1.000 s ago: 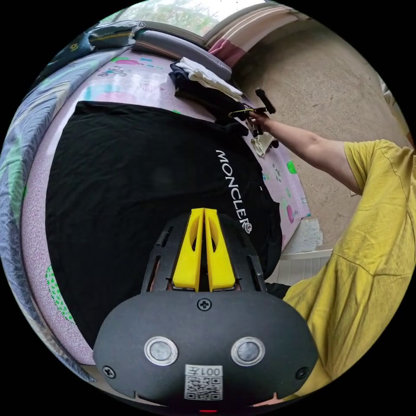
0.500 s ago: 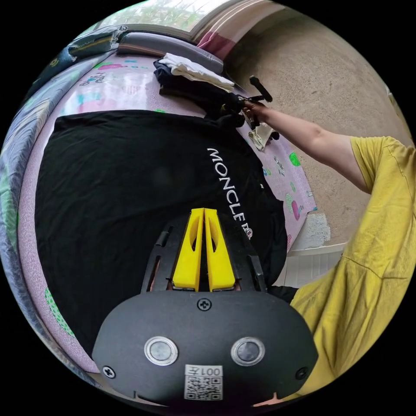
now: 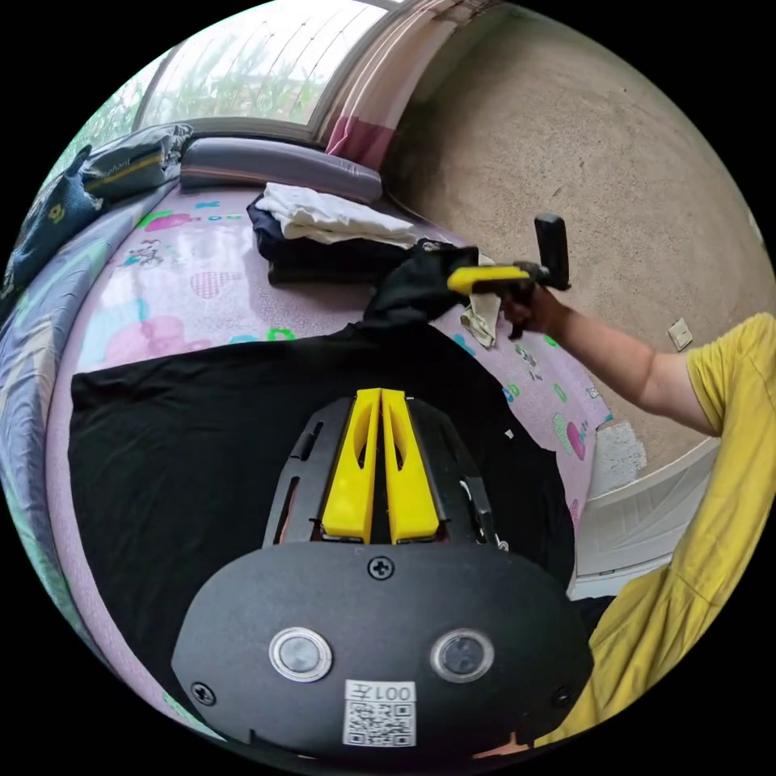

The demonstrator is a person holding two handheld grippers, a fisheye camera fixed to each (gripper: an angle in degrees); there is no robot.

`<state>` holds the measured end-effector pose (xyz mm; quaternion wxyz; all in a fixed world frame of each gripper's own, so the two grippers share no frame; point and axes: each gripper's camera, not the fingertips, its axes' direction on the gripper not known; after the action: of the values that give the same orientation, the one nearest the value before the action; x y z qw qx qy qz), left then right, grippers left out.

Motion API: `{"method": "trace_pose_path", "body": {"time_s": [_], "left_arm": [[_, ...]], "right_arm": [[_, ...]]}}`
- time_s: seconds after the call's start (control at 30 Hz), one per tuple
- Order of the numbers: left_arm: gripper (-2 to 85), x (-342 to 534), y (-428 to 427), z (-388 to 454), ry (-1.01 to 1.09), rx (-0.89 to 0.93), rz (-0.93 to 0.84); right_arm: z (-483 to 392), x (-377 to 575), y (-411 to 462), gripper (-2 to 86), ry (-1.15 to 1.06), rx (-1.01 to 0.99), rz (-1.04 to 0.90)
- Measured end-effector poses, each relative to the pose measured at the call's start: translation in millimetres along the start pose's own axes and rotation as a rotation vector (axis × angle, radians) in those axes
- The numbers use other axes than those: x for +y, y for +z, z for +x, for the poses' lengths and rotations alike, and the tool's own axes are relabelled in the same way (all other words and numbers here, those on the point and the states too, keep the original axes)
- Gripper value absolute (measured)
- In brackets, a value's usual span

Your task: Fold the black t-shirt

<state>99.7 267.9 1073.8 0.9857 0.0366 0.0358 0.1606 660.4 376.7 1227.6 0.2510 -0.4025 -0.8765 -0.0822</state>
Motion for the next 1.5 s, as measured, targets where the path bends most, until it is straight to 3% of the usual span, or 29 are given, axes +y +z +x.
{"method": "trace_pose_path", "body": {"time_s": [0.1,0.23,0.33,0.43,0.7,0.9,1.13,1.5], "left_arm": [[-0.9,-27.2,22.5,-17.7,-0.032,0.075,-0.058],[-0.6,-49.5,47.4,-33.2,-0.072,0.147,-0.128],[0.1,-68.5,68.1,-38.3,-0.080,0.188,-0.158],[2.2,-96.4,92.8,-37.1,-0.069,0.236,-0.172],[5.1,-183.1,157.2,-58.6,-0.249,0.360,-0.177],[5.1,-205.9,169.4,-79.1,-0.392,0.363,-0.134],[-0.1,-217.2,195.9,-77.1,-0.456,0.374,-0.224],[-1.0,-297.0,77.9,-20.9,-0.079,0.230,0.016]], "right_arm": [[-13.1,32.3,20.5,1.2,0.050,-0.146,-0.164],[-9.8,53.2,-13.6,2.1,0.130,-0.285,-0.056],[9.9,56.2,-46.6,2.9,0.243,-0.131,0.073],[43.1,53.4,-50.0,4.6,0.373,0.015,0.044],[134.2,37.4,-2.1,7.1,0.674,-0.017,0.000],[146.3,15.2,29.4,7.6,0.670,0.008,-0.088],[114.6,4.9,47.1,0.9,0.613,0.069,-0.151],[18.1,-25.1,-92.7,-0.1,0.426,0.107,0.356]]}}
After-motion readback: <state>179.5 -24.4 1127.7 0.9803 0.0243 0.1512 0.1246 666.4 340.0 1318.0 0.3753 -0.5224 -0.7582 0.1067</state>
